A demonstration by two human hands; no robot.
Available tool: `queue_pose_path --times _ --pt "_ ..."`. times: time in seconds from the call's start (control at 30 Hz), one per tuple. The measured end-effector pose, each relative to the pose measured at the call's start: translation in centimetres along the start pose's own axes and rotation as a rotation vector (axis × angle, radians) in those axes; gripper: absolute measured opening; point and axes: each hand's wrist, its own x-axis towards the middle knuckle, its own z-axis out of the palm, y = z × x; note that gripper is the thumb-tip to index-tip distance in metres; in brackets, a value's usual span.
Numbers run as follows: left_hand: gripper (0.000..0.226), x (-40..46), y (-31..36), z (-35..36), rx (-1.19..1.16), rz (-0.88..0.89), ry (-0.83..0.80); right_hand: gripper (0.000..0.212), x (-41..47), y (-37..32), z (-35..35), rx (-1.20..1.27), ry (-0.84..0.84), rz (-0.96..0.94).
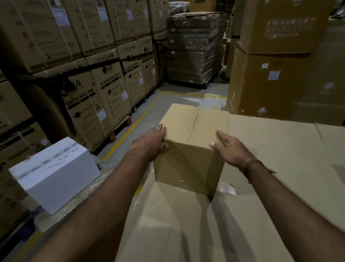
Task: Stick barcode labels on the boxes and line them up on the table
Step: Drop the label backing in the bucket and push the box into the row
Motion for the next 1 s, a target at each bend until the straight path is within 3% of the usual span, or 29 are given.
queue_pose_path --times 0.5,1.0 --pt "0.078 5.2 -2.2 0.9 -0.027 -0.015 0.034 0.069 6.5 0.7 1.3 0.066 0.02 -0.015" --pt "0.077 4.9 -2.2 1.0 -0.022 -0.023 0.064 0.064 6.4 0.2 2.2 0.094 0.073 0.027"
